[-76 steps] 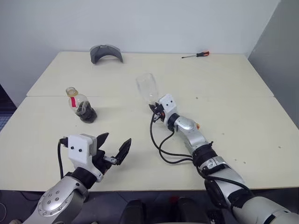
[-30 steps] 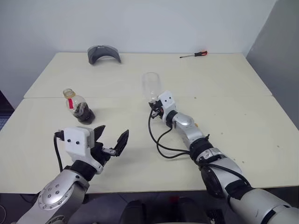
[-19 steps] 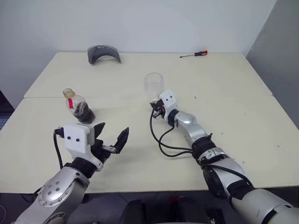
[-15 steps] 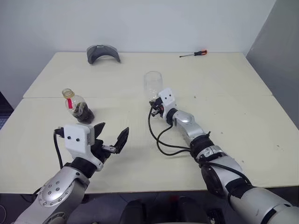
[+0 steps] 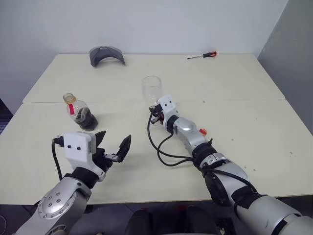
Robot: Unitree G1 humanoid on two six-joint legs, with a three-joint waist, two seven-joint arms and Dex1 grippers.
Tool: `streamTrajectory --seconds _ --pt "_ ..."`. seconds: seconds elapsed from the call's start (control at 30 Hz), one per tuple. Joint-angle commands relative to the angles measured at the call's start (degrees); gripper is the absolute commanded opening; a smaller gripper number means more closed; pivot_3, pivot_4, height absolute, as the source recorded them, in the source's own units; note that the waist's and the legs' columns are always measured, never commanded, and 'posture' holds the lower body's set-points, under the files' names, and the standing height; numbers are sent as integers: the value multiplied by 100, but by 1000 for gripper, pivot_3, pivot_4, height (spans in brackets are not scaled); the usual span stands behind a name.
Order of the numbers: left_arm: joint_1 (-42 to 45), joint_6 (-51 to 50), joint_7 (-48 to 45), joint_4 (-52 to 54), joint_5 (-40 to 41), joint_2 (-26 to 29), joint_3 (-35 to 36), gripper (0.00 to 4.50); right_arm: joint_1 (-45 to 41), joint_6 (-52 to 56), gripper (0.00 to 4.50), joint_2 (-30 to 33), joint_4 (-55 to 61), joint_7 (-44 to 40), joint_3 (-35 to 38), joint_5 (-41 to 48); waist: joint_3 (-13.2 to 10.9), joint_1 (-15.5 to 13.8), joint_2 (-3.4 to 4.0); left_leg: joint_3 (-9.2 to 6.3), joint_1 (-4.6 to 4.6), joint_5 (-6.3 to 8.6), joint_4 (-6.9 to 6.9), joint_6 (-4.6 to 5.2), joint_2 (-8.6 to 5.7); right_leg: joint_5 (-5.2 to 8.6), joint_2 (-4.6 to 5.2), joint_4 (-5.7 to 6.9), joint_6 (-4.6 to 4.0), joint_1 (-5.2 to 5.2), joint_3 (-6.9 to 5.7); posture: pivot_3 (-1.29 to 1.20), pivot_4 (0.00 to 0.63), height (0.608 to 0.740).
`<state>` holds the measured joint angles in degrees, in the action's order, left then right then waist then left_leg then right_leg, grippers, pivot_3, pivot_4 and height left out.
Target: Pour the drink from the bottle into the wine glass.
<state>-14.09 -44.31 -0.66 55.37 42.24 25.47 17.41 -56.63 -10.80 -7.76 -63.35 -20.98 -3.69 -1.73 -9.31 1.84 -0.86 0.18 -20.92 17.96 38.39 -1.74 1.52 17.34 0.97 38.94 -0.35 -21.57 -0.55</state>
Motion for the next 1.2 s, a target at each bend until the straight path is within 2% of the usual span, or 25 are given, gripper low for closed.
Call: streamTrajectory --seconds 0.03,0.07,0.47,0.5,0.67,0.9,1.03,1.2 --pt "107 38 37 102 42 43 119 4500 0 -87 173 -39 -41 50 -107 -139 0 0 0 -1 0 -1 -1 -1 0 0 0 1 0 0 0 0 150 740" --pt "150 9 59 107 61 48 111 4500 -2 -98 173 -14 -46 61 -120 -164 0 0 0 -1 0 -2 -1 -2 0 0 0 1 0 0 -1 0 150 740" --pt "308 -128 141 139 81 21 -42 4500 342 -87 4369 85 299 -483 42 57 -2 -3 -2 6 -3 -15 -33 -26 0 3 0 -8 -5 -15 1 0 150 740" --pt "297 -111 130 126 59 12 -62 4500 384 -79 4479 125 356 -485 41 48 -2 -3 -2 6 -3 -15 -34 -27 1 4 0 -8 -5 -15 1 0 150 740" --pt "288 -33 85 53 -12 -10 -72 4500 765 162 4479 375 1101 -789 78 209 -3 -6 -3 6 -7 -15 -34 -27 0 4 0 -10 -6 -16 1 0 150 740" --pt "81 208 212 -148 -468 -207 -71 4500 2397 1247 4479 1273 3976 -1596 -42 648 -2 -38 -4 2 -12 -14 -36 -25 -1 5 0 -19 -4 -15 0 0 150 740" --pt "-126 594 292 -553 -1072 -439 -42 4500 3389 2565 4479 1830 6062 -2043 229 1679 -6 -25 -4 2 -16 -8 -40 -14 0 5 0 -20 -4 -20 0 0 150 740" --pt "-252 1428 388 -1479 -1852 -905 -19 4500 4559 3614 4479 2918 8508 -2906 369 3127 -19 -42 -8 -4 -13 -4 -44 -7 0 7 -2 -23 -1 -17 -4 0 150 740"
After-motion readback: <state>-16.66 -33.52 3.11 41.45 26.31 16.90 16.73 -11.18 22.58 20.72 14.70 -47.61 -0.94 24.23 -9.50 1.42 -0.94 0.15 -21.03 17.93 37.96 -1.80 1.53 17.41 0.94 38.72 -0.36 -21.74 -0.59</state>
